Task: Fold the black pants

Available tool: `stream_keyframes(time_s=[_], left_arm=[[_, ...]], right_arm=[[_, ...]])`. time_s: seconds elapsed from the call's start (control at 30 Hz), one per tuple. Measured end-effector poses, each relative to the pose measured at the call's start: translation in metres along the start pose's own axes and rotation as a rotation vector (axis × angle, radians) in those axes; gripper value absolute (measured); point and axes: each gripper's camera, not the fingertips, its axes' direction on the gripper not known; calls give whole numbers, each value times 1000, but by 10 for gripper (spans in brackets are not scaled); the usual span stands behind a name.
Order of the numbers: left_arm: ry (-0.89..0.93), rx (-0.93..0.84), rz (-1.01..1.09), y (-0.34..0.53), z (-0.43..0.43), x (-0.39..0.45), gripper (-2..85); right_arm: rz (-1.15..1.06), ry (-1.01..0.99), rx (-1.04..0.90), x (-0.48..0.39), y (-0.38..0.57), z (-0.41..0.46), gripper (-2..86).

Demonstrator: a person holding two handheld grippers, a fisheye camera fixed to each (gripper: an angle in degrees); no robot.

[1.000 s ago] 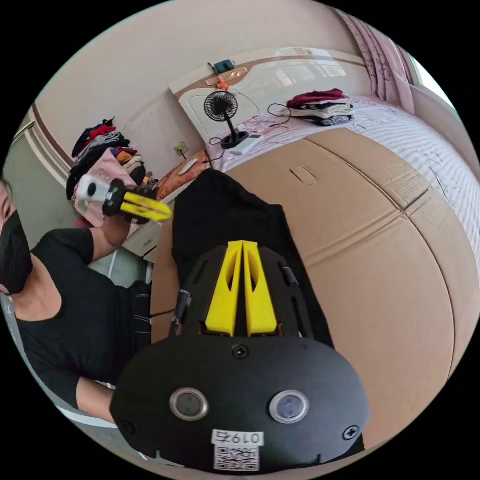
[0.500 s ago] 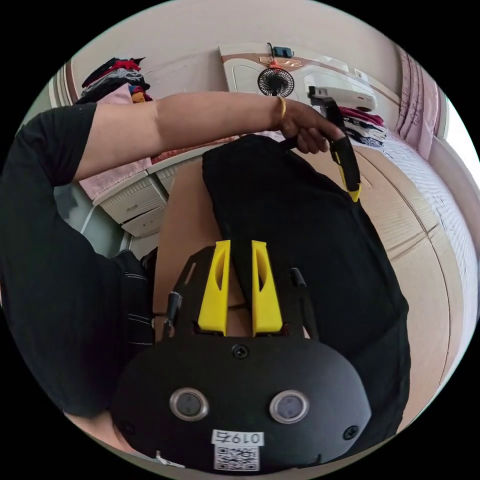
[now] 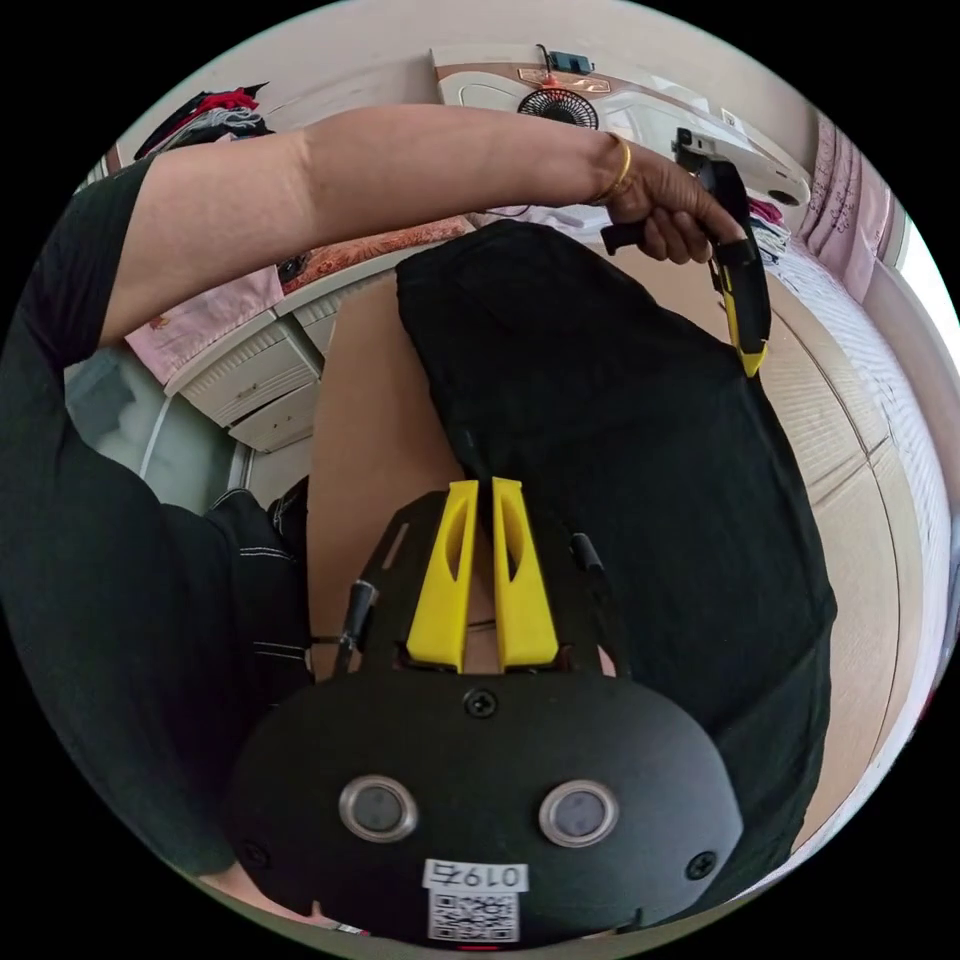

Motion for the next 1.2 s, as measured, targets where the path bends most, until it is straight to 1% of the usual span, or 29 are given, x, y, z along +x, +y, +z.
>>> stream_keyframes(time_s=[0.23, 0.37, 0.4, 0.47, 0.63, 0.67, 0.7, 0.8, 0.87, 1.0, 1.1, 1.2], left_arm=[[0, 27, -2, 1, 34, -33, 15], [-40, 149, -13, 29, 17, -50, 32], [-26, 163, -10, 38, 15, -58, 39], [10, 143, 1, 48, 19, -68, 56], [-54, 12, 48, 52, 55, -78, 85], [-70, -16, 65, 50, 65, -78, 84], [-77, -7, 87, 49, 69, -78, 78], [-18, -58, 130, 44, 86, -83, 46], [-9, -56, 151, 45, 90, -84, 33], [41, 6, 68, 52, 92, -106, 16], [48, 1, 13, 54, 111, -115, 12], [61, 49, 13, 61, 114, -117, 10]], right_arm=[[-17, 57, 2, -20, -2, 3, 15], [8, 40, 40, -18, 2, 3, 17], [12, 35, 44, -17, 2, 3, 17], [14, 26, 53, -14, 2, 3, 18], [15, 15, 57, -4, -1, 4, 18], [18, 16, 59, -2, -2, 4, 18], [19, 17, 59, -1, -2, 5, 18], [17, 32, 60, 6, -5, 6, 19], [16, 39, 57, 13, -7, 6, 19], [17, 40, 52, 28, -12, 7, 20], [12, 46, 50, 42, -16, 8, 23], [3, 46, 55, 58, -19, 7, 30]])
